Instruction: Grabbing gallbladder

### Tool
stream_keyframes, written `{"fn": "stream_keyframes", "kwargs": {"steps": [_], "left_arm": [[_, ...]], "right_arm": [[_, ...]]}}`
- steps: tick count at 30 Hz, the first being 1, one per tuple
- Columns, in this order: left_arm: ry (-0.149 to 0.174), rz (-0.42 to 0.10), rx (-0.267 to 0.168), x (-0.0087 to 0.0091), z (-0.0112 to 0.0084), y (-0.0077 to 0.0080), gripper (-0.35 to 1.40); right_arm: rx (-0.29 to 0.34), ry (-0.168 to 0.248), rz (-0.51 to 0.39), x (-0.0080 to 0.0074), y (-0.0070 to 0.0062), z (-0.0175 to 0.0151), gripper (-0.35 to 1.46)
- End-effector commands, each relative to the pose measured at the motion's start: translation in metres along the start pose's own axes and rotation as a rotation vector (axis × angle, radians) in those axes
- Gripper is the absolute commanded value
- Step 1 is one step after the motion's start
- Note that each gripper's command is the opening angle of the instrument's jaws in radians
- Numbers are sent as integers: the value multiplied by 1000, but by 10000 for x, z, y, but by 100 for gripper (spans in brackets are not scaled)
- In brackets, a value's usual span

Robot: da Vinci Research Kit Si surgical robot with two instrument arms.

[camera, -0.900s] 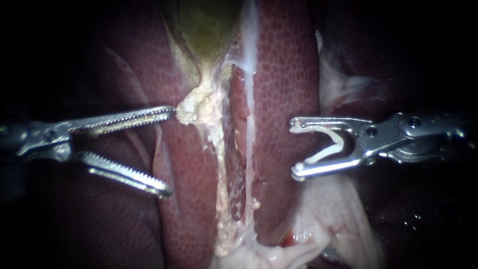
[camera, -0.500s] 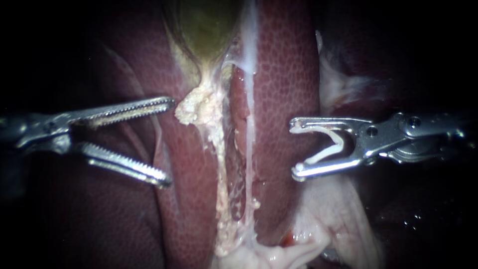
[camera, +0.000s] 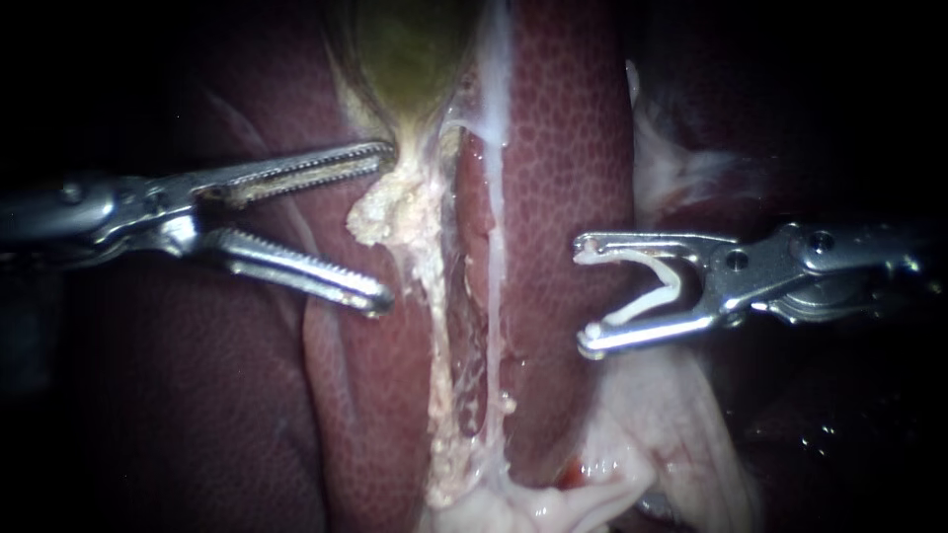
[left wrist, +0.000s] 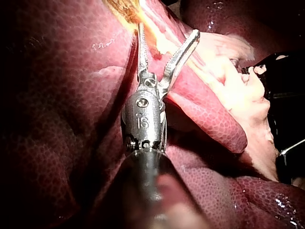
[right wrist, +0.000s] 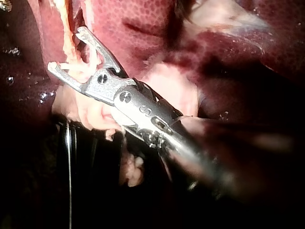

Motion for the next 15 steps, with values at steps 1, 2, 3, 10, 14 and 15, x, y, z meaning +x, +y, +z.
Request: {"fn": "stream_keyframes", "kwargs": {"steps": [1, 2, 3, 10, 14, 15], "left_arm": [[0, -3, 1, 3, 1, 0, 64], [0, -7, -2, 5, 2, 0, 61], [1, -11, -8, 9, 2, 0, 54], [20, -8, -55, 19, -2, 3, -35], [42, -27, -69, 20, -8, 2, -35], [49, -33, -76, 20, -9, 2, -35]], "right_arm": [[0, 0, 0, 0, 0, 0, 60], [0, 0, 0, 0, 0, 0, 60], [0, 0, 0, 0, 0, 0, 60], [1, 0, 0, 0, 0, 0, 60], [0, 0, 0, 0, 0, 0, 60], [1, 0, 0, 0, 0, 0, 60]]}}
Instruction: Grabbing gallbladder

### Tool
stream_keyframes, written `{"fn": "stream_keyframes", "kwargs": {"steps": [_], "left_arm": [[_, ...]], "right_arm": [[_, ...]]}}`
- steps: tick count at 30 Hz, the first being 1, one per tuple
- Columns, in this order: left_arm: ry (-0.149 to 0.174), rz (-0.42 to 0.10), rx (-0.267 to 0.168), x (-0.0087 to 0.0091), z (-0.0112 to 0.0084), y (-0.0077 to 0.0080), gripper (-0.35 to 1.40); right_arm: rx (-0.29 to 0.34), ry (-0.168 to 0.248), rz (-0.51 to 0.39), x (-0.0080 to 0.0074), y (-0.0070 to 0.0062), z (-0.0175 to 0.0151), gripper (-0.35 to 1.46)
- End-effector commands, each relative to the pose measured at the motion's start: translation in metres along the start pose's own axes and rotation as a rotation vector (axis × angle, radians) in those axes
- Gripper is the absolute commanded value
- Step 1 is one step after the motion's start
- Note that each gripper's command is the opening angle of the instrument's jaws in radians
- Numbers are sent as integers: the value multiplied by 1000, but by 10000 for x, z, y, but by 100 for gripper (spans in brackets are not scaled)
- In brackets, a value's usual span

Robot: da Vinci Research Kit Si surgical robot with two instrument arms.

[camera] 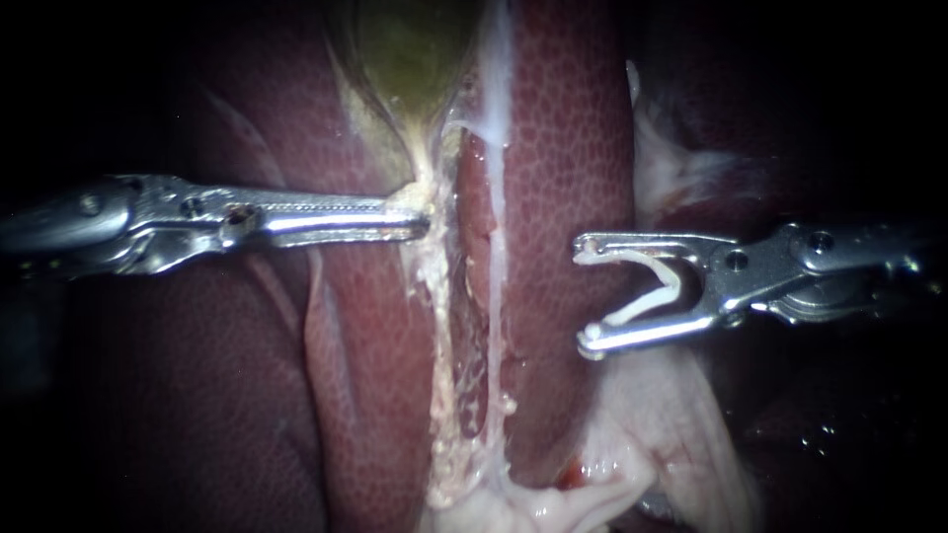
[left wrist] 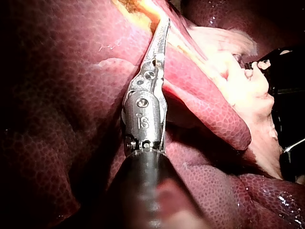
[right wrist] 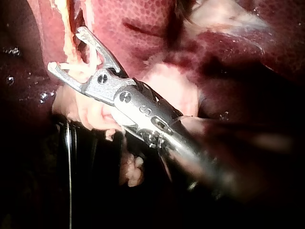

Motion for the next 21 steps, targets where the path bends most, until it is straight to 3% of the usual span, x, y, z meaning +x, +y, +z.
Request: {"fn": "stream_keyframes", "kwargs": {"steps": [1, 8, 12, 21], "left_arm": [[1, -8, -10, -1, -1, -1, -35], [2, -27, -16, -11, -11, -2, -35], [6, -41, -18, -33, -26, 2, -35], [-31, -73, -42, -77, -66, 14, -35]], "right_arm": [[0, 0, 0, 0, 0, 0, 60], [0, 0, 0, 0, 0, 0, 60], [0, 0, 0, 0, 0, 0, 60], [0, 0, 0, 0, 0, 0, 60]]}}
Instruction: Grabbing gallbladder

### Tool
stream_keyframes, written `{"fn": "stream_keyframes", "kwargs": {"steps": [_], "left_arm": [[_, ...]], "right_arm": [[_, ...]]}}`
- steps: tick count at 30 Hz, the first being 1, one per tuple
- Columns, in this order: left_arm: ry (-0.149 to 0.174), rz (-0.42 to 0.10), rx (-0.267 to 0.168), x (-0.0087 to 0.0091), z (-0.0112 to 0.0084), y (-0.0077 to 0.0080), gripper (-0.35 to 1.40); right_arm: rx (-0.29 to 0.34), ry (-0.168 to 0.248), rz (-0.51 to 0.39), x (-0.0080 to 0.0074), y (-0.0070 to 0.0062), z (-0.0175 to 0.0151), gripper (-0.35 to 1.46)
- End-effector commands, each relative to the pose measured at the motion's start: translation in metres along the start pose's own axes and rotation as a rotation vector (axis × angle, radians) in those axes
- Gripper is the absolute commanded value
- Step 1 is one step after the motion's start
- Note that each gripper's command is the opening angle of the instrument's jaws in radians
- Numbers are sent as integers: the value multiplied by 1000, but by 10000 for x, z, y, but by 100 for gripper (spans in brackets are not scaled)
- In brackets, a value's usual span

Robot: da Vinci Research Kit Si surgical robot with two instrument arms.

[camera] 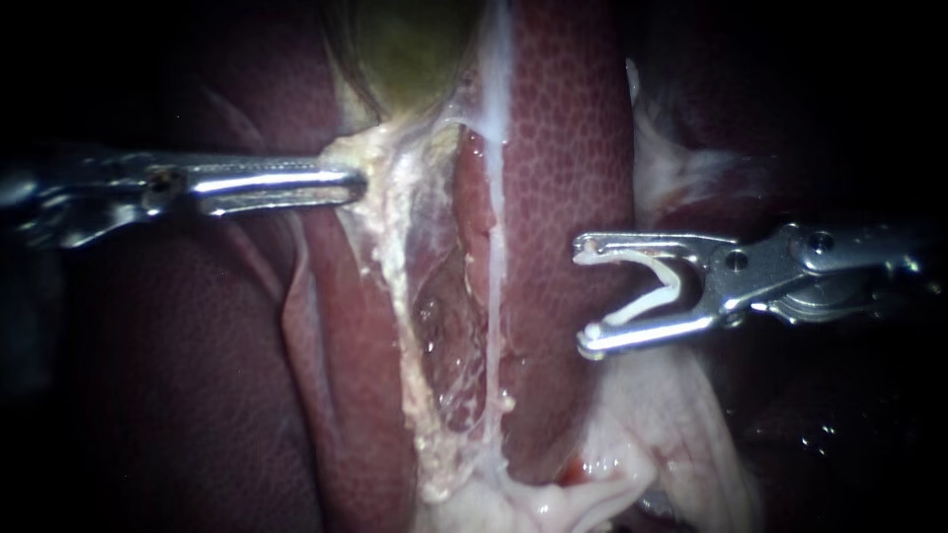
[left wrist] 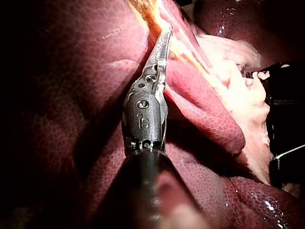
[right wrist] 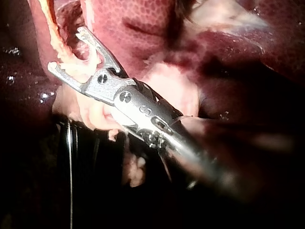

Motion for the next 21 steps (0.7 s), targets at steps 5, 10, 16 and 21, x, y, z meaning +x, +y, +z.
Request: {"fn": "stream_keyframes", "kwargs": {"steps": [5, 10, 16, 21], "left_arm": [[-5, -4, -7, -4, -6, 3, -35], [-5, -5, -9, -3, -7, 3, -35], [-4, -5, -13, -3, -8, 3, -35], [-4, -5, -14, -3, -8, 3, -35]], "right_arm": [[0, 0, 0, 0, 0, 0, 60], [0, 0, 0, 0, 0, 0, 60], [0, 0, 0, 0, 0, 0, 60], [0, 0, 0, 0, 0, 0, 60]]}}
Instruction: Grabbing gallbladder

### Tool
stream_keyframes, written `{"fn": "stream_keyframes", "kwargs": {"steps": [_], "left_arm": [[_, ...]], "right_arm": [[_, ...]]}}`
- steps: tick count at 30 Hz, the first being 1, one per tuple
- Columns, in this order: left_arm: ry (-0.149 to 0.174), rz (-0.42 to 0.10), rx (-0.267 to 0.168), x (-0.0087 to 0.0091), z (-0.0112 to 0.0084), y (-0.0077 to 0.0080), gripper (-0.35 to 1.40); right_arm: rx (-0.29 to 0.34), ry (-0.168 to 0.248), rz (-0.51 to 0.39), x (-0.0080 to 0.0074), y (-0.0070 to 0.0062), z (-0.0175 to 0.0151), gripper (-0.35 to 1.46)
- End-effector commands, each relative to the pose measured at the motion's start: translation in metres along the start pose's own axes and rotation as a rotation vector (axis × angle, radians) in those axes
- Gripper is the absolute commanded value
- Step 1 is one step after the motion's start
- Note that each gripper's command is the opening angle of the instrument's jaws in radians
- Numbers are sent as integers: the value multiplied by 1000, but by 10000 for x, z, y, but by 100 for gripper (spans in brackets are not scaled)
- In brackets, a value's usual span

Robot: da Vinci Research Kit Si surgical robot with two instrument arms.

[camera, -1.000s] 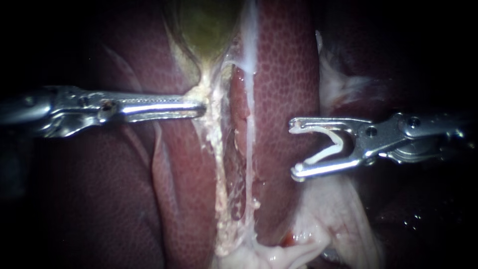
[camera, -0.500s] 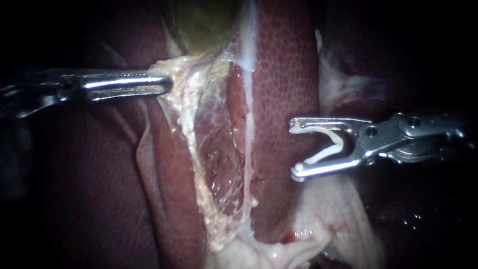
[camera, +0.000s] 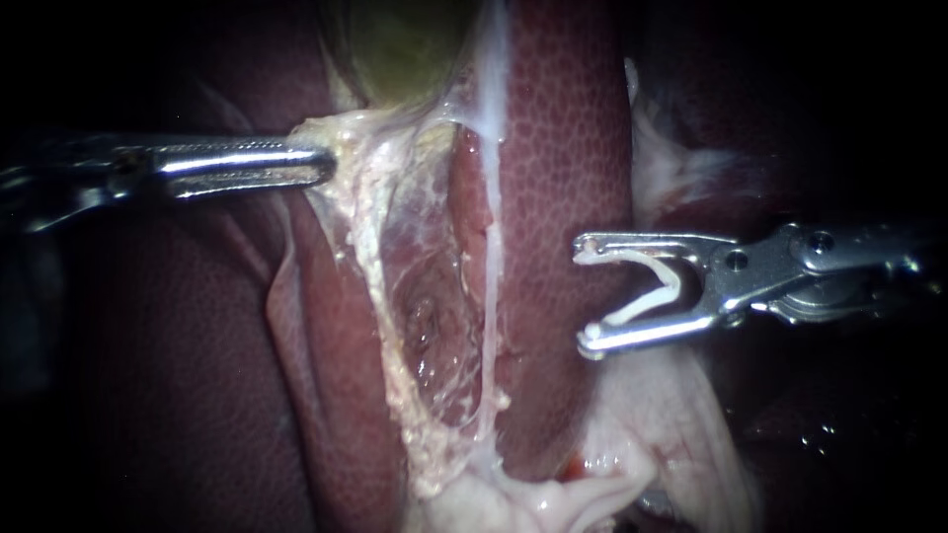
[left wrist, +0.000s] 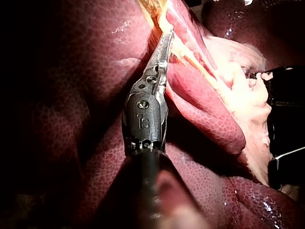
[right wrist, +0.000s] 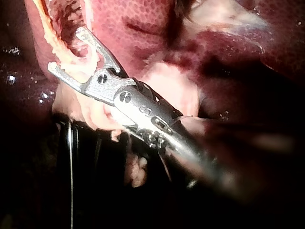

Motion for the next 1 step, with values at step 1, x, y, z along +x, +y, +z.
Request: {"fn": "stream_keyframes", "kwargs": {"steps": [1], "left_arm": [[0, 0, -1, 0, 1, 0, -35]], "right_arm": [[0, 0, 0, 0, 0, 0, 60]]}}
